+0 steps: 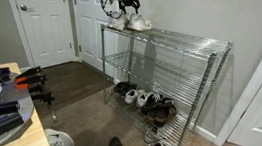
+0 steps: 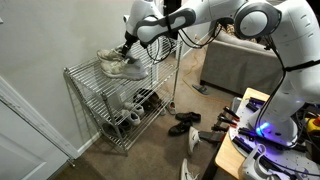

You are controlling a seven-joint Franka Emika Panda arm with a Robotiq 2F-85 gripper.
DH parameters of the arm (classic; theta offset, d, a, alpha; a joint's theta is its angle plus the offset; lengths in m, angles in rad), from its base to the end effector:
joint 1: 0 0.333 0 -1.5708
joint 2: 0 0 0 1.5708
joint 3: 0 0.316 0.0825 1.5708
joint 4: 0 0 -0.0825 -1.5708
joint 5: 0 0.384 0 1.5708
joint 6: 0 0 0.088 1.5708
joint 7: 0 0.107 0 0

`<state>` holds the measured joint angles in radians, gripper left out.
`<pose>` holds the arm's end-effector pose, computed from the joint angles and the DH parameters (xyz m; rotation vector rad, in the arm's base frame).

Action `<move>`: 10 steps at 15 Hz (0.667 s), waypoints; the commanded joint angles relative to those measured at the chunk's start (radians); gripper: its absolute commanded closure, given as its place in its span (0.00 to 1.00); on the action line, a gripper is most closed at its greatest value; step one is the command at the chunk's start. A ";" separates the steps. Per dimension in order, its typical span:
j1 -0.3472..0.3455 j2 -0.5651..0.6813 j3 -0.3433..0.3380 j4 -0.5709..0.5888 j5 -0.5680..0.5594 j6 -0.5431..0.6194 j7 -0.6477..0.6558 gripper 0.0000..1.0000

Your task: Remove the sneakers from the first to the second shelf on the shoe rack

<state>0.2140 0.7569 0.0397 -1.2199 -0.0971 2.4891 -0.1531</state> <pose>0.7684 0.1895 0.3804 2.9355 0.6727 0.7926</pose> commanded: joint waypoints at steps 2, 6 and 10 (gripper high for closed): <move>0.030 -0.110 -0.057 -0.066 -0.098 -0.127 0.086 0.00; 0.017 -0.126 -0.044 -0.050 -0.103 -0.199 0.087 0.00; 0.014 -0.106 -0.043 -0.032 -0.081 -0.167 0.157 0.00</move>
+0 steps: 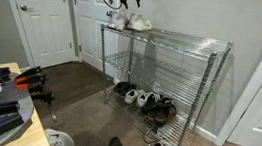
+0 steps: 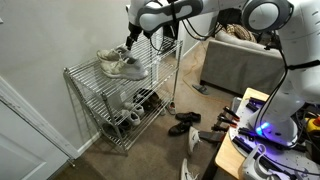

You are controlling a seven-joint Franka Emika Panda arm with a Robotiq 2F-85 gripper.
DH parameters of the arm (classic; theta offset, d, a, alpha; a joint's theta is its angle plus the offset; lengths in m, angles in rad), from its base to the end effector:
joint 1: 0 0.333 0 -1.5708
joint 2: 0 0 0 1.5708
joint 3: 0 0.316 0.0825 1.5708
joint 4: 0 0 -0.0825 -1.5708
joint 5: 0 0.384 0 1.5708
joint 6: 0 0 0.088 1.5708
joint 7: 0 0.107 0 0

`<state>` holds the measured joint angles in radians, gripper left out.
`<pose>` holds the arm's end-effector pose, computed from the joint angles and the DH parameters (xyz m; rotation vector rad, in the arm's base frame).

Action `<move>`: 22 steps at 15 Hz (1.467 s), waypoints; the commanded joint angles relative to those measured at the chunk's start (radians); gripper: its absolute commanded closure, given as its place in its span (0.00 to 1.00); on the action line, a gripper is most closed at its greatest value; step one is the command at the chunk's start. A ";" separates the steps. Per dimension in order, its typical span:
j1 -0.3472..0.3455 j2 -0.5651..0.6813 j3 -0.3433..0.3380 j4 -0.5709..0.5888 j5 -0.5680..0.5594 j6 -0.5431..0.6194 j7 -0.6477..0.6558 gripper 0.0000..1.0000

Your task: Remove the sneakers from the first to the second shelf on the shoe rack

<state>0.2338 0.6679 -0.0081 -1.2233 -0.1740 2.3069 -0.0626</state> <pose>0.7555 0.1717 0.4253 2.8991 0.5589 0.6390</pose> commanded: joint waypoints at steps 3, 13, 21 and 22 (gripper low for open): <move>-0.008 0.015 0.005 -0.006 0.017 0.060 0.152 0.00; 0.027 0.139 -0.076 0.048 0.019 0.225 0.488 0.00; 0.057 0.138 -0.140 0.046 0.001 0.201 0.588 0.00; 0.065 0.139 -0.153 0.048 -0.010 0.180 0.593 0.00</move>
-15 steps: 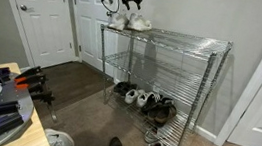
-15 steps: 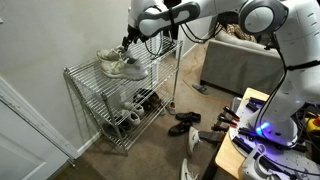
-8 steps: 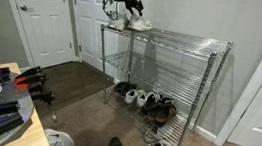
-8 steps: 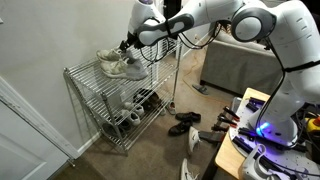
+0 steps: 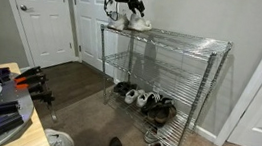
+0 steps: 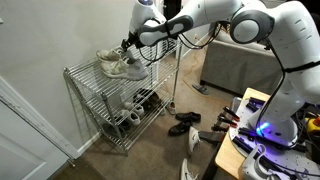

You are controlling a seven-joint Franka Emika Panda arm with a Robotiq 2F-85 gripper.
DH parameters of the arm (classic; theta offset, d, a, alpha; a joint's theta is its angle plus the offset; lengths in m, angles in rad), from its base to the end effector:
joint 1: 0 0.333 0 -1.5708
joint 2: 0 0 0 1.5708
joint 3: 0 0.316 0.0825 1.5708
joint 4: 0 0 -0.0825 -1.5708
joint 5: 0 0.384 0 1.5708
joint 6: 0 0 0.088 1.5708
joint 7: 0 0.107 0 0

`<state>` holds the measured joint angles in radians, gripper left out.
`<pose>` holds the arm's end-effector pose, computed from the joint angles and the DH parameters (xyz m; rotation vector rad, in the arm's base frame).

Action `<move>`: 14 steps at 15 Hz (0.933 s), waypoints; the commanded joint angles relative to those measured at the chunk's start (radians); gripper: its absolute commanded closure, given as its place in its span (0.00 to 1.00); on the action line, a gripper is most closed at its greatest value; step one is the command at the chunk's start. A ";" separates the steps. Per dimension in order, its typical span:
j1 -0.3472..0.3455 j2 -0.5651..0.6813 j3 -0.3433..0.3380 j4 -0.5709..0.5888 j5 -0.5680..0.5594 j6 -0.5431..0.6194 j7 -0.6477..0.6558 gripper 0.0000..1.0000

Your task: Remove the sneakers from the first to the second shelf on the shoe rack

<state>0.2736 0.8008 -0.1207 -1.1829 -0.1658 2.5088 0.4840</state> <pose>0.7836 0.1547 0.3693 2.9782 -0.2442 0.8668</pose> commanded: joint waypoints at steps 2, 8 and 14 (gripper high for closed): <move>0.045 0.003 -0.072 0.008 -0.044 -0.068 0.059 0.00; 0.081 -0.018 -0.112 0.022 -0.114 -0.217 0.063 0.00; 0.095 -0.015 -0.105 0.041 -0.167 -0.320 0.049 0.00</move>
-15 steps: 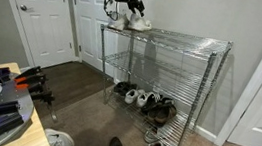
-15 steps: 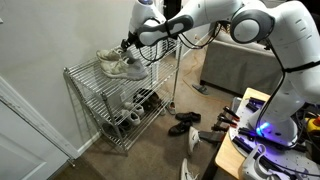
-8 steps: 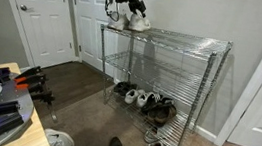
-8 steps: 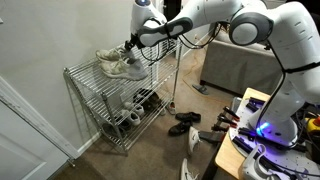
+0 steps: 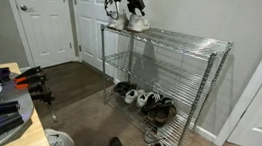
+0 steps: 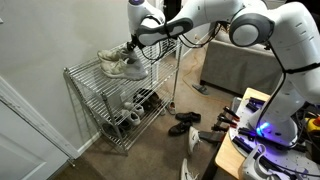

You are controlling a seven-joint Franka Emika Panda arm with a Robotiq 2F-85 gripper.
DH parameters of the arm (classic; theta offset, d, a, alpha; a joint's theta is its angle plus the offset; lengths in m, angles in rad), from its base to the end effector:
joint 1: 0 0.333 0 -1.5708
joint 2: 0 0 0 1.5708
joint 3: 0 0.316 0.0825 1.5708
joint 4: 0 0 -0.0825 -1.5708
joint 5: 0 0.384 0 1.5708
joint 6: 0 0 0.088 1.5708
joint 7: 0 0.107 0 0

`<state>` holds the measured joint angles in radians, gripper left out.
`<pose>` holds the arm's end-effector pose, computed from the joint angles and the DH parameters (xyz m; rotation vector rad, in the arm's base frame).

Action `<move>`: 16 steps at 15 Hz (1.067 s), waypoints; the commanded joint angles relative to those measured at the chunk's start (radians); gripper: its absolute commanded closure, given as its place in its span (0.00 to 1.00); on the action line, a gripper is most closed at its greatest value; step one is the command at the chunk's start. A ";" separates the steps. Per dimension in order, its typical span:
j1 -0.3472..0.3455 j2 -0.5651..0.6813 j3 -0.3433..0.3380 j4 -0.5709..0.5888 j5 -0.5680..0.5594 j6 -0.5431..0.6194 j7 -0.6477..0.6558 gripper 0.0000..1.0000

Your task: Remove the sneakers from the first to the second shelf on the shoe rack

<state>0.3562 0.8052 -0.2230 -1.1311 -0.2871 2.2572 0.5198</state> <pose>0.7749 0.1556 0.3702 2.7959 -0.2038 0.6352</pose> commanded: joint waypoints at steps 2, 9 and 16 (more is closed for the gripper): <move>0.014 -0.023 0.002 -0.005 -0.059 -0.115 0.009 0.00; 0.014 -0.016 0.004 0.031 -0.097 -0.240 0.008 0.00; 0.013 -0.012 0.004 0.057 -0.142 -0.339 0.008 0.00</move>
<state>0.3701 0.8052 -0.2222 -1.0761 -0.3899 1.9811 0.5198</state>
